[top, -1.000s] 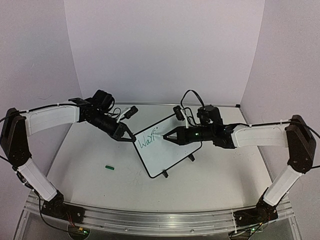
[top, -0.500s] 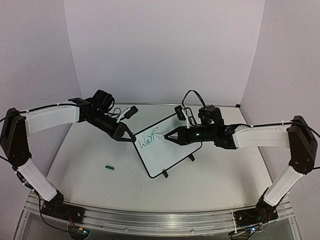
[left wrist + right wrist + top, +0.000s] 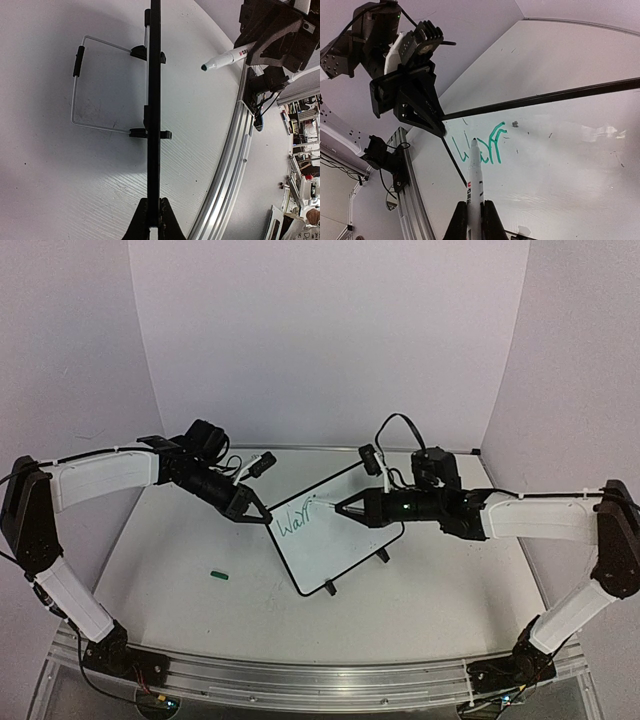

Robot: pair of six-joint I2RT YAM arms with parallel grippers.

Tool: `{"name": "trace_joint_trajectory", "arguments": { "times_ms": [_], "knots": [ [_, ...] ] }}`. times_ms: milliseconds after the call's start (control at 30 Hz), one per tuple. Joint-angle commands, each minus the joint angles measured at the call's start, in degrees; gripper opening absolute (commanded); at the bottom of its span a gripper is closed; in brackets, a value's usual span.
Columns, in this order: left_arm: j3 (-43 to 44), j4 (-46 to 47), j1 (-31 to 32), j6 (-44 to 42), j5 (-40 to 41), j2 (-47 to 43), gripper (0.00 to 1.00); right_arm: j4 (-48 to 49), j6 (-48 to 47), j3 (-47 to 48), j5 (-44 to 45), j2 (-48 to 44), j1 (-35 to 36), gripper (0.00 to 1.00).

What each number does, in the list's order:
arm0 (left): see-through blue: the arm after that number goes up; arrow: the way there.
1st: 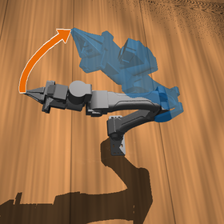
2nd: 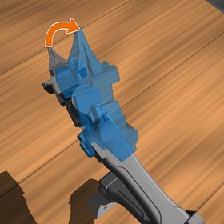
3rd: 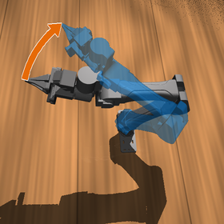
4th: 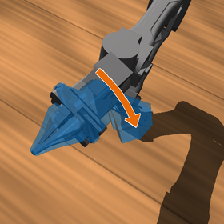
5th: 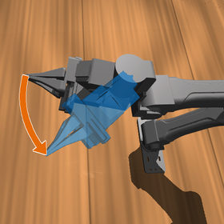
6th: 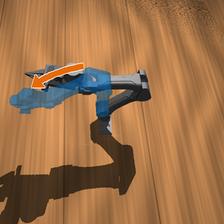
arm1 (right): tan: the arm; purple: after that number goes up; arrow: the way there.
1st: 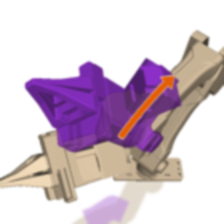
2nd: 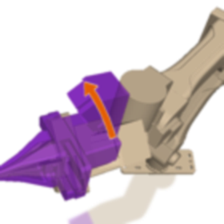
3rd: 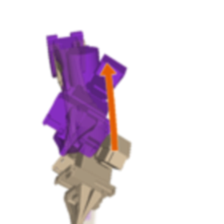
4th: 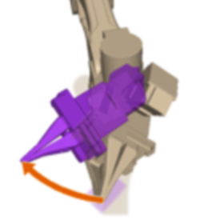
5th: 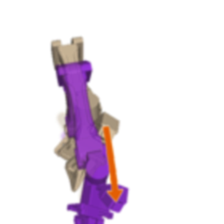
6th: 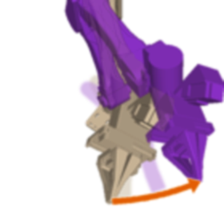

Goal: Write a sentence on the whiteboard

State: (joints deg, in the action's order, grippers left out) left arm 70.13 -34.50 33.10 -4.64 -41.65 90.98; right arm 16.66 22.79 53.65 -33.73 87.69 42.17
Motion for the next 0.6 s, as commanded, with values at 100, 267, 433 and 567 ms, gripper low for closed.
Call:
{"name": "trace_joint_trajectory", "arguments": {
  "times_ms": [100,267,433,567],
  "knots": [
    [1.0,-2.1,2.1,-2.7,0.7,0.5,0.00,1.2,0.1,1.4,1.2,2.3,-0.1,0.00],
    [1.0,-2.1,2.1,-2.8,0.7,0.5,0.00,1.2,0.3,1.9,1.6,3.7,-0.3,0.00],
    [1.0,-2.2,2.1,-2.8,0.7,0.5,0.00,1.1,0.6,1.8,2.9,4.2,-0.6,0.00],
    [1.0,-2.2,2.1,-2.8,0.7,0.5,0.00,1.0,0.8,1.2,3.2,4.2,-0.8,0.00]
  ]
}}
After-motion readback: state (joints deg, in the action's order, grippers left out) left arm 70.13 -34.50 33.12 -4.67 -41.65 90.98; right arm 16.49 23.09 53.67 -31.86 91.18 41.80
